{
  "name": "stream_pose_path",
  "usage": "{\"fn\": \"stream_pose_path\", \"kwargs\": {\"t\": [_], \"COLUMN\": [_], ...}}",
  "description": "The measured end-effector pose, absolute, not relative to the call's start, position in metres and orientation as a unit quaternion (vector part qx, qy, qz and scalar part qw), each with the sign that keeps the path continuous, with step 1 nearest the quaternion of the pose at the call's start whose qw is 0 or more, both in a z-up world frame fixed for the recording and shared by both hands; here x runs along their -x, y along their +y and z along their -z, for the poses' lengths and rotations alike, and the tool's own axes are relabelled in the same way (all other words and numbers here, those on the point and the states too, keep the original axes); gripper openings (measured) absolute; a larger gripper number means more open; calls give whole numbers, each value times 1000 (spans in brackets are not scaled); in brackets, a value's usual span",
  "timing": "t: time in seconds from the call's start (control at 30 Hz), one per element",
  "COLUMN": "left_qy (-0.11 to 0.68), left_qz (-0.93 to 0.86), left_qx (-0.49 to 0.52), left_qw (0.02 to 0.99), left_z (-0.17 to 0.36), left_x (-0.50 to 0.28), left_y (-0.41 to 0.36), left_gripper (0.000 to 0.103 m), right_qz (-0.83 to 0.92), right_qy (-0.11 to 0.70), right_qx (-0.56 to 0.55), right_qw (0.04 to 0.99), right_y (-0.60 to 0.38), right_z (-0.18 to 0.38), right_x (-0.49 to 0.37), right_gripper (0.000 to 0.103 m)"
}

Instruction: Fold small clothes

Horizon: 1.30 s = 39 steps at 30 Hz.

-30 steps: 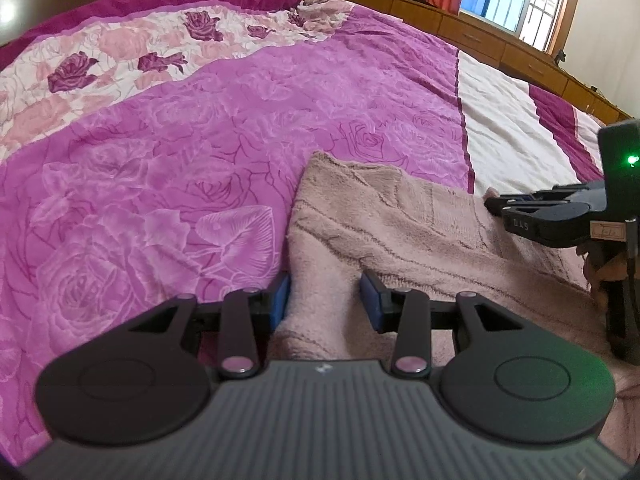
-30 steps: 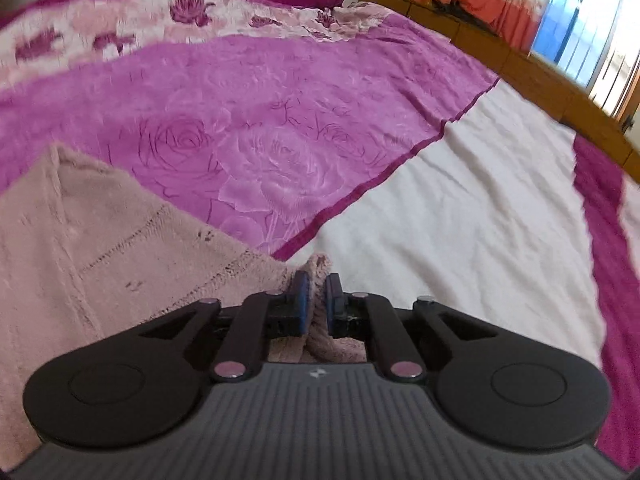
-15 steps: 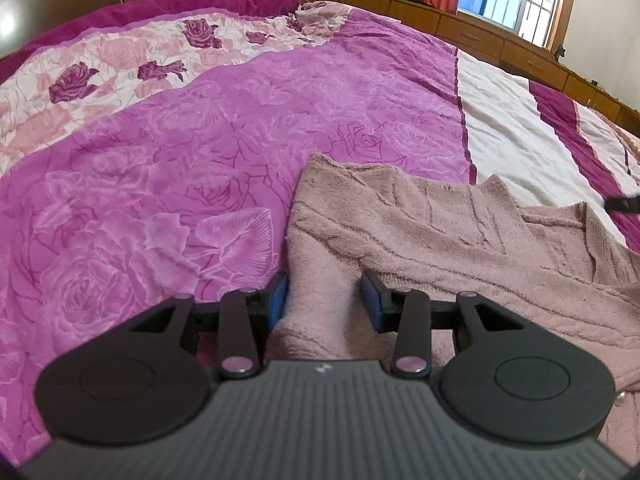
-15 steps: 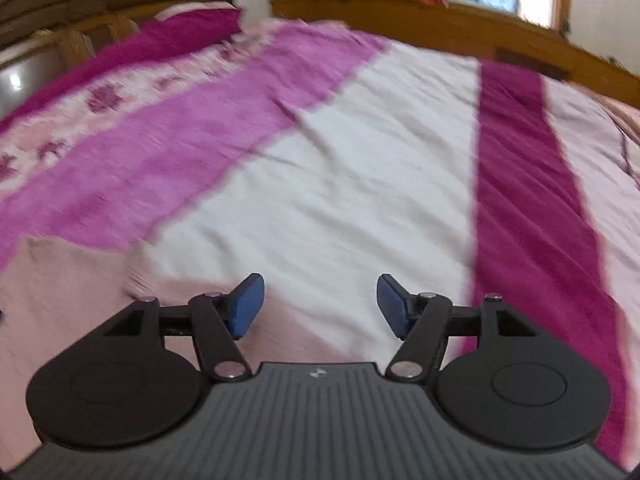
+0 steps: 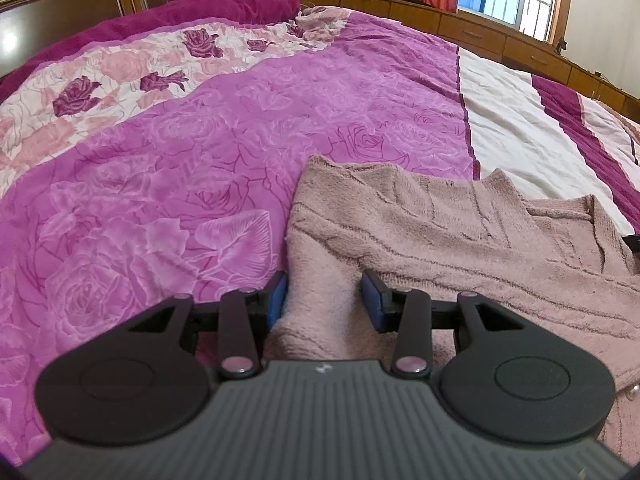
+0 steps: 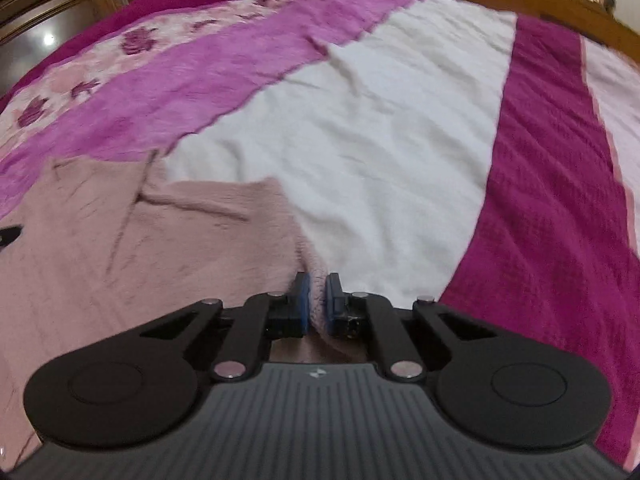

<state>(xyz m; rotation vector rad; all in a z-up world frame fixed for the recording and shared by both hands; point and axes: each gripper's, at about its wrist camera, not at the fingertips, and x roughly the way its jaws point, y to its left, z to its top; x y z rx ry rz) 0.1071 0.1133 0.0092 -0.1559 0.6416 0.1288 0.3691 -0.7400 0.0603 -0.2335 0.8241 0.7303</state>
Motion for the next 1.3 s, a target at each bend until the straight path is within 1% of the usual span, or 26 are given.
{"fn": "stream_pose_path", "kwargs": {"t": [0.13,0.2,0.27,0.37,0.43,0.47,0.5,0.53,0.57,0.63,0.77,0.93,1.07,1.1,1.13,1.17,1.2,1.3], "left_qy": [314,314,314,314,313,313,313,312,313,312,312,311,310,309,309,308,308,308], "left_qz": [-62,-62,-62,-62,-61,-61,-61,-60,-60,-60,-58,-59,-61,-62,-62,-62,-62,-63], "left_qx": [78,77,77,77,77,76,76,77,77,77,79,76,71,69,67,65,64,64], "left_qw": [944,944,944,944,945,945,945,945,945,945,945,945,946,946,947,947,947,947], "left_z": [-9,-9,-9,-9,-9,-9,-9,-9,-9,-9,-9,-9,-8,-8,-8,-8,-8,-7], "left_x": [-107,-107,-107,-107,-106,-106,-106,-106,-106,-106,-105,-105,-106,-105,-106,-106,-105,-106], "left_y": [114,114,114,114,114,114,114,114,114,114,115,115,113,112,112,111,111,110], "left_gripper": [42,42,43,43,43,43,43,43,43,43,43,43,43,43,43,43,43,43], "right_qz": [-291,-275,-280,-267,-262,-258,-252,-243,-230,-218,-190,-185,-205,-205,-197,-195,-194,-185], "right_qy": [350,353,379,366,360,356,347,339,330,324,345,406,427,420,415,417,412,353], "right_qx": [121,131,149,179,164,152,137,127,116,90,18,-110,-166,-175,-182,-200,-224,-244], "right_qw": [882,885,870,873,880,885,893,900,908,916,919,888,865,866,869,865,862,884], "right_y": [-745,-746,-739,-729,-728,-731,-734,-737,-742,-757,-800,-862,-882,-883,-884,-885,-886,-891], "right_z": [-73,-70,-63,-60,-64,-66,-70,-73,-77,-85,-90,-68,-43,-38,-36,-35,-35,-54], "right_x": [-362,-365,-368,-362,-361,-362,-362,-362,-363,-365,-369,-357,-336,-330,-326,-324,-320,-296], "right_gripper": [8,8,8,9,15,24,37,44,53,56,58,59,58,45,28,8,8,8]}}
